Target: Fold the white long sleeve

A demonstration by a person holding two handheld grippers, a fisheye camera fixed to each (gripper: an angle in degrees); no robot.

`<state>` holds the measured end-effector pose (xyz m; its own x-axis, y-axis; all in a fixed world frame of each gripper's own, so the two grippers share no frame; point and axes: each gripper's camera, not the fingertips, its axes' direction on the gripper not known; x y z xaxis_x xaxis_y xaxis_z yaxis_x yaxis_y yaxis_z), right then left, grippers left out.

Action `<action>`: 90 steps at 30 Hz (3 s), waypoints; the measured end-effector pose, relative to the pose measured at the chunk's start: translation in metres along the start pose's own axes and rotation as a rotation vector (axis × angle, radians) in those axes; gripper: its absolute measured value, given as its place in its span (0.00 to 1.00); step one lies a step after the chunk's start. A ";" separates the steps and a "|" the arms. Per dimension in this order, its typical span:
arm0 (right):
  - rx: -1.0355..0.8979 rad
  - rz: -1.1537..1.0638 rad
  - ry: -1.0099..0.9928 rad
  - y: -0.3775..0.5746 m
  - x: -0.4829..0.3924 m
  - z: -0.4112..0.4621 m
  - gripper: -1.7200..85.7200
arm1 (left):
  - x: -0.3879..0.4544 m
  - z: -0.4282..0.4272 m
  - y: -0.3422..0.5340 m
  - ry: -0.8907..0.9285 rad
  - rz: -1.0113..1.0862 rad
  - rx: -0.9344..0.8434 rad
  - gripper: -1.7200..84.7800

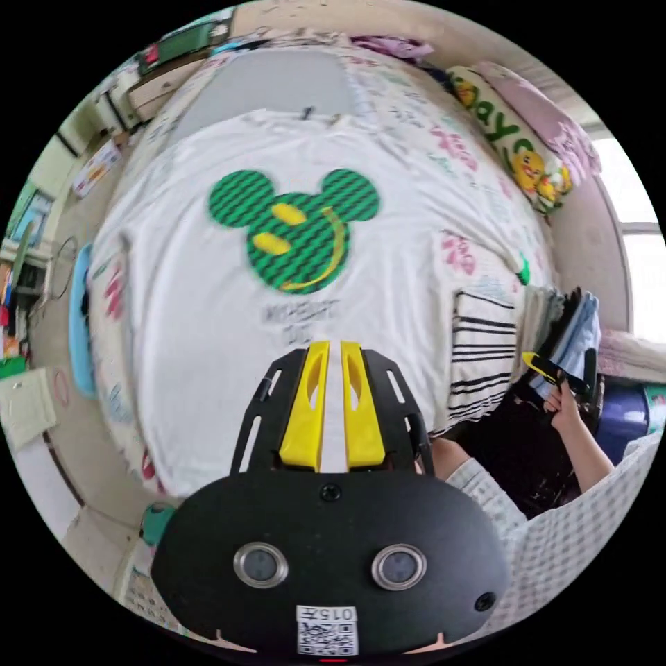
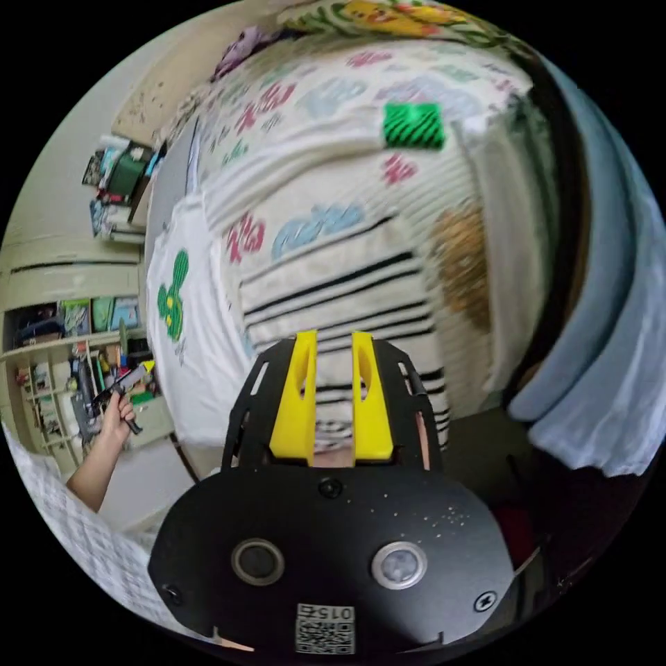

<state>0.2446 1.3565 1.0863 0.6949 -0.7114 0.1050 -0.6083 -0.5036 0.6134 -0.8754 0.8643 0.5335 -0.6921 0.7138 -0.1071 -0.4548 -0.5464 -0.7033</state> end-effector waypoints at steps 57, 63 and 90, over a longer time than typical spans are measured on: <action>0.001 -0.968 -0.210 0.298 -0.503 0.313 0.03 | -0.157 -0.116 0.050 0.188 0.066 0.246 0.03; -0.199 -0.983 -0.070 0.380 -0.516 0.423 0.03 | -0.256 -0.083 0.107 0.355 -0.069 0.213 0.03; 0.077 -0.135 -0.238 0.042 -0.063 0.348 0.13 | -0.276 -0.078 -0.094 0.346 0.032 0.280 0.12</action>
<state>0.0421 1.2093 0.8326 0.6677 -0.7258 -0.1656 -0.5501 -0.6309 0.5471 -0.5980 0.7526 0.5741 -0.5016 0.7732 -0.3880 -0.6031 -0.6341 -0.4839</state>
